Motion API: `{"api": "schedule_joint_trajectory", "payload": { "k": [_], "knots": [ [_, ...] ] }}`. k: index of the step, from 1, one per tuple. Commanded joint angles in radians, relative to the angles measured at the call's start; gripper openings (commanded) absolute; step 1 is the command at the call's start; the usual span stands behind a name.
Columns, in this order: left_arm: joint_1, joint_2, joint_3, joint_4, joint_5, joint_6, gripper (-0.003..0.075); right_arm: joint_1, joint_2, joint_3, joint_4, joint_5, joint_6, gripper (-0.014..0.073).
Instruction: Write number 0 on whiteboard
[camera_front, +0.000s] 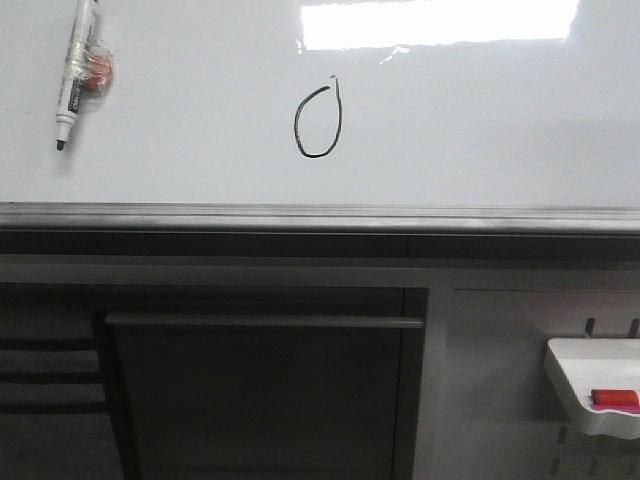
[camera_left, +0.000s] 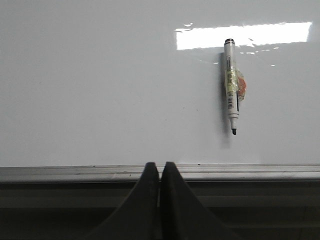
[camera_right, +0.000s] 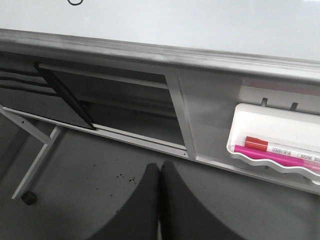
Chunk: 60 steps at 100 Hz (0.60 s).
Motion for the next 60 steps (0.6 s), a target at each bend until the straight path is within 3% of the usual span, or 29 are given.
{"api": "schedule_joint_trajectory", "payload": {
  "k": [1,60],
  "knots": [
    [0.001,-0.026,0.025,0.059,-0.076,-0.062,-0.002,-0.006,0.004,-0.026,0.007,-0.056,-0.005,-0.0073],
    [0.001,-0.026,0.025,0.042,-0.076,-0.062,-0.002,-0.006,0.004,-0.026,0.007,-0.056,-0.005,-0.0073]
  ]
}}
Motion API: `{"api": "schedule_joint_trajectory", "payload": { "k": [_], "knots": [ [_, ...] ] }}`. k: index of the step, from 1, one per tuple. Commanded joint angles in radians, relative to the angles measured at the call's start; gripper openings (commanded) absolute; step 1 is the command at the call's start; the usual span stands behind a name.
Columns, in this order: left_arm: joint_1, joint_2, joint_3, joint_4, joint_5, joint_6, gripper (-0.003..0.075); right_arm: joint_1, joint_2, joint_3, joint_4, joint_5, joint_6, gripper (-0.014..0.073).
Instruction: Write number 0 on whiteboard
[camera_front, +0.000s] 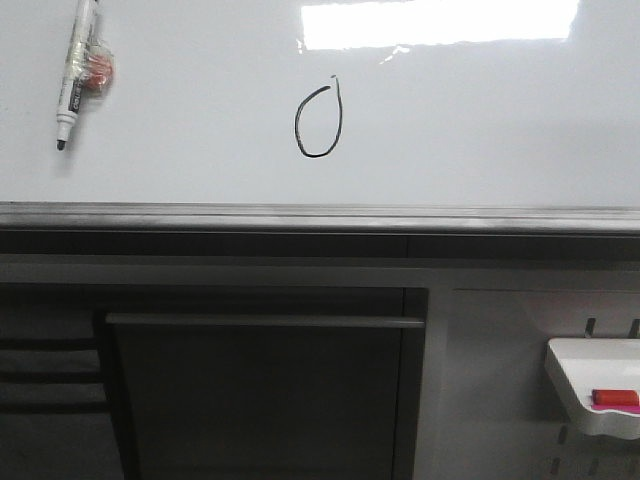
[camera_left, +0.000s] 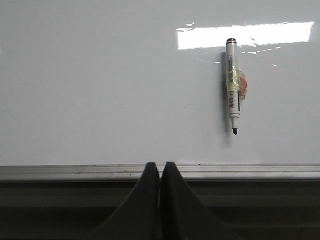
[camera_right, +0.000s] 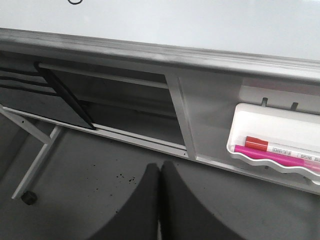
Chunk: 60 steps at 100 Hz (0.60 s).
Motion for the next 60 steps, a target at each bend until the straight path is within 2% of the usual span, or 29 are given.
{"api": "schedule_joint_trajectory", "payload": {
  "k": [1,24,36,40,46,60],
  "knots": [
    [0.001,-0.026,0.025,0.0,-0.078,-0.012,-0.002,-0.006,0.004,-0.026,0.007,-0.056,-0.005,-0.0073],
    [0.001,-0.026,0.025,0.0,-0.078,-0.012,-0.002,-0.001,0.002,-0.026,0.007,-0.056,-0.005,-0.0073],
    [0.001,-0.026,0.025,0.0,-0.078,-0.012,-0.002,0.008,-0.1,0.004,0.011,-0.066,-0.017,-0.0073],
    [0.001,-0.026,0.025,0.0,-0.078,-0.012,-0.002,0.004,-0.15,0.024,-0.046,-0.091,-0.07,-0.0073],
    [0.001,-0.026,0.025,0.0,-0.078,-0.012,-0.002,-0.009,-0.233,0.076,-0.101,-0.138,-0.081,-0.0073],
    [0.001,-0.026,0.025,0.0,-0.078,-0.012,-0.002,-0.061,-0.396,0.229,-0.109,-0.337,-0.081,-0.0073]
  ]
}}
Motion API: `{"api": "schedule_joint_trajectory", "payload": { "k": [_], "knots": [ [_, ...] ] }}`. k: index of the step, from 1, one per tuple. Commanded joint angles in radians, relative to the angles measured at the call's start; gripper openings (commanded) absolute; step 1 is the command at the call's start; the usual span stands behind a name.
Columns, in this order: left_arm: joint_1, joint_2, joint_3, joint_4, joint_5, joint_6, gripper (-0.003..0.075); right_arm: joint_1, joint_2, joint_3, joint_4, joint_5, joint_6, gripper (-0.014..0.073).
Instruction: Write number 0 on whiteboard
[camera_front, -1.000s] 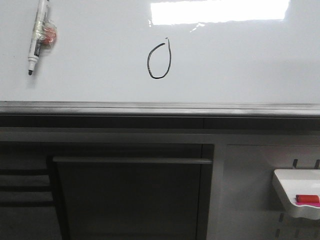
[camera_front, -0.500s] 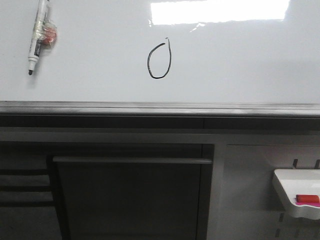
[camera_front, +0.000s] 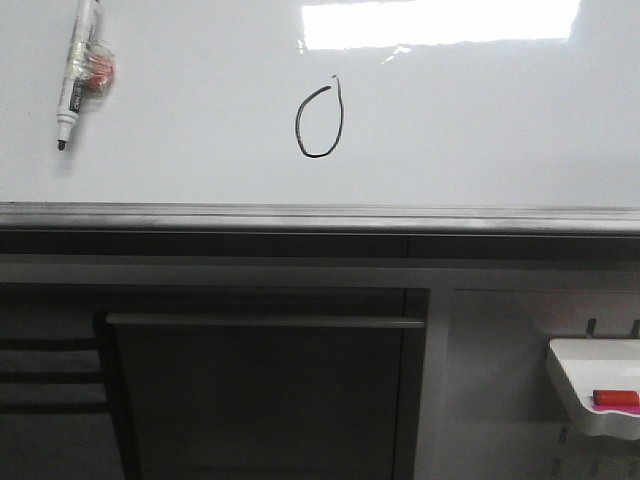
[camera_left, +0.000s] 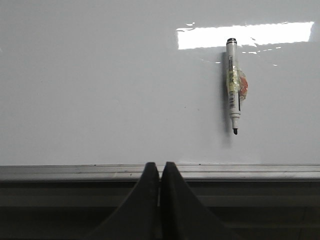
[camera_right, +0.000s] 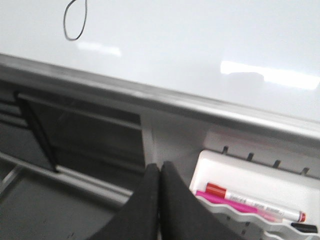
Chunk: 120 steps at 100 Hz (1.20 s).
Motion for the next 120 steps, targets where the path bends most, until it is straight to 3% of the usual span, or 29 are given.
{"api": "schedule_joint_trajectory", "payload": {
  "k": [1,27,31,69,74,81,86,120],
  "knots": [
    [0.001,-0.026,0.025,-0.001,-0.078,-0.012,-0.002,-0.036,-0.078,0.06,-0.013,-0.209,-0.017,-0.0073],
    [0.001,-0.026,0.025,-0.001,-0.078,-0.012,-0.002,-0.094,-0.207,0.324,0.045,-0.526,-0.017,-0.0073],
    [0.001,-0.026,0.025,-0.001,-0.078,-0.012,-0.002,-0.101,-0.229,0.316,0.047,-0.477,-0.019,-0.0073],
    [0.001,-0.024,0.025,-0.001,-0.08,-0.012,-0.002,-0.103,-0.223,0.318,0.032,-0.488,-0.008,-0.0073],
    [0.001,-0.024,0.025,-0.001,-0.08,-0.012,-0.002,-0.103,-0.223,0.318,-0.045,-0.496,0.084,-0.0073],
    [0.001,-0.024,0.025,-0.001,-0.08,-0.012,-0.002,-0.103,-0.223,0.318,-0.331,-0.518,0.362,-0.0073],
    [0.001,-0.024,0.025,-0.001,-0.08,-0.012,-0.002,-0.103,-0.223,0.318,-0.48,-0.529,0.471,-0.0073],
    [0.001,-0.024,0.025,-0.001,-0.08,-0.012,-0.002,-0.103,-0.223,0.318,-0.463,-0.517,0.477,-0.0073]
  ]
}}
